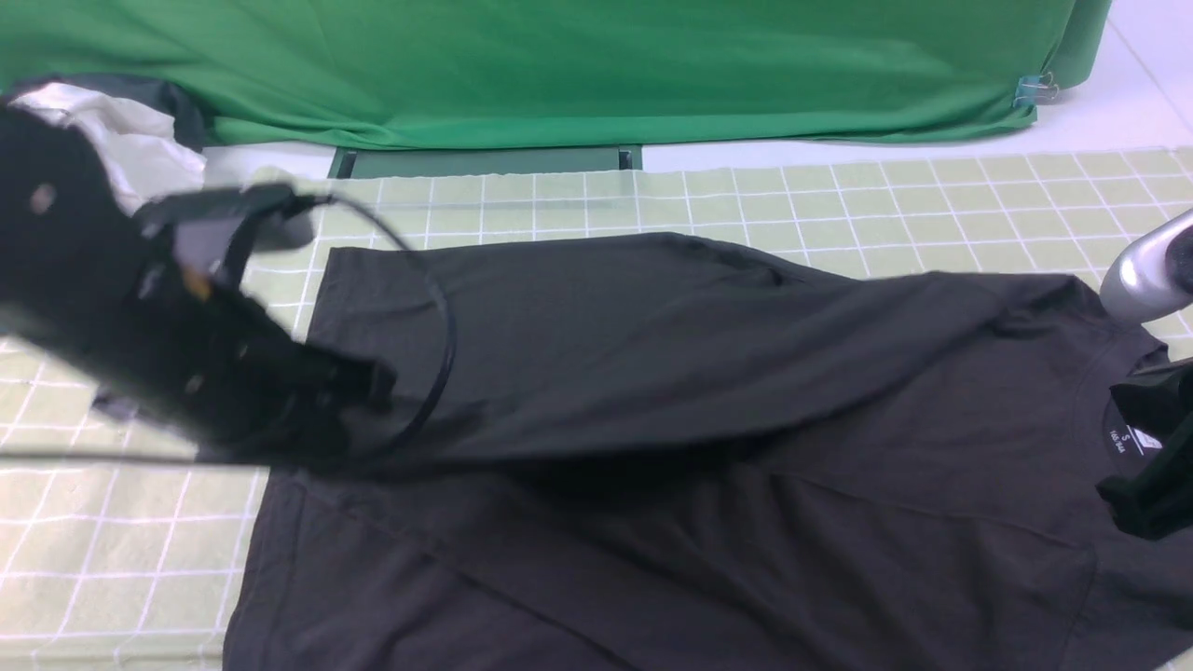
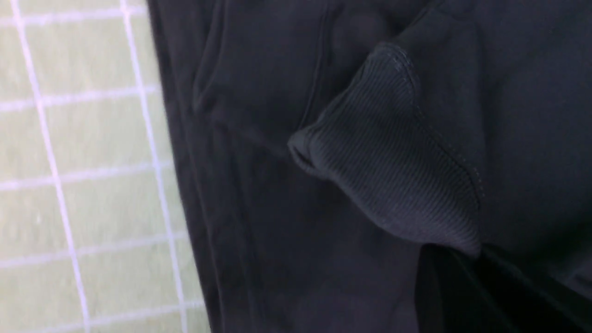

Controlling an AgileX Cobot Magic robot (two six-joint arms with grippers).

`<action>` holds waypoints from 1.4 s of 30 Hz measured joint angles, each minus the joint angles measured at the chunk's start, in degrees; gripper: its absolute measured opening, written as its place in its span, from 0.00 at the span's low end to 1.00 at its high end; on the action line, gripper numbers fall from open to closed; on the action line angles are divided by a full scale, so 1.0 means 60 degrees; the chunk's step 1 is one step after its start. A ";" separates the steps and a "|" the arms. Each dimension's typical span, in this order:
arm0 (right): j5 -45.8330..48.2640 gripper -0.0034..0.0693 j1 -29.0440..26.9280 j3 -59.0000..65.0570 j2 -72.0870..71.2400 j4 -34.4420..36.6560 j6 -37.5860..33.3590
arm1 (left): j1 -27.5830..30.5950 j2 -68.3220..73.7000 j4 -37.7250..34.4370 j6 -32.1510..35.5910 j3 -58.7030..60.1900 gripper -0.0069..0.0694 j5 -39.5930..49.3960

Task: Fold a long-sleeved shirt over a green coffee tablecloth.
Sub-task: 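Fold the left side of the dark shirt inward over its body with the left gripper, then grasp the near edge of the shirt at its hem and shoulder corners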

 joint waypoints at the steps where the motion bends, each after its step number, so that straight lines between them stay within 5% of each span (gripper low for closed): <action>1: -0.0022 0.05 0.0000 0.0000 0.0000 0.0030 0.0000 | 0.0000 -0.0118 -0.0016 -0.0023 0.0112 0.13 -0.0011; 10: -0.0297 0.07 0.0000 0.0000 0.0000 0.0325 0.0000 | 0.0000 -0.0388 -0.0896 0.0057 0.1279 0.17 -0.0033; 22: -0.0297 0.09 0.0000 0.0000 0.0000 0.0414 0.0000 | 0.0000 -0.0357 -0.0507 0.0059 0.1561 0.67 0.0886; 29: -0.0297 0.11 0.0000 0.0000 0.0000 0.0414 0.0000 | 0.0000 -0.0434 -0.0365 0.0026 0.2554 0.68 0.1822; 42: -0.0728 0.13 0.0000 0.0000 0.0000 0.0453 0.0012 | 0.0000 -0.0447 0.0829 -0.0994 0.3881 0.67 0.0867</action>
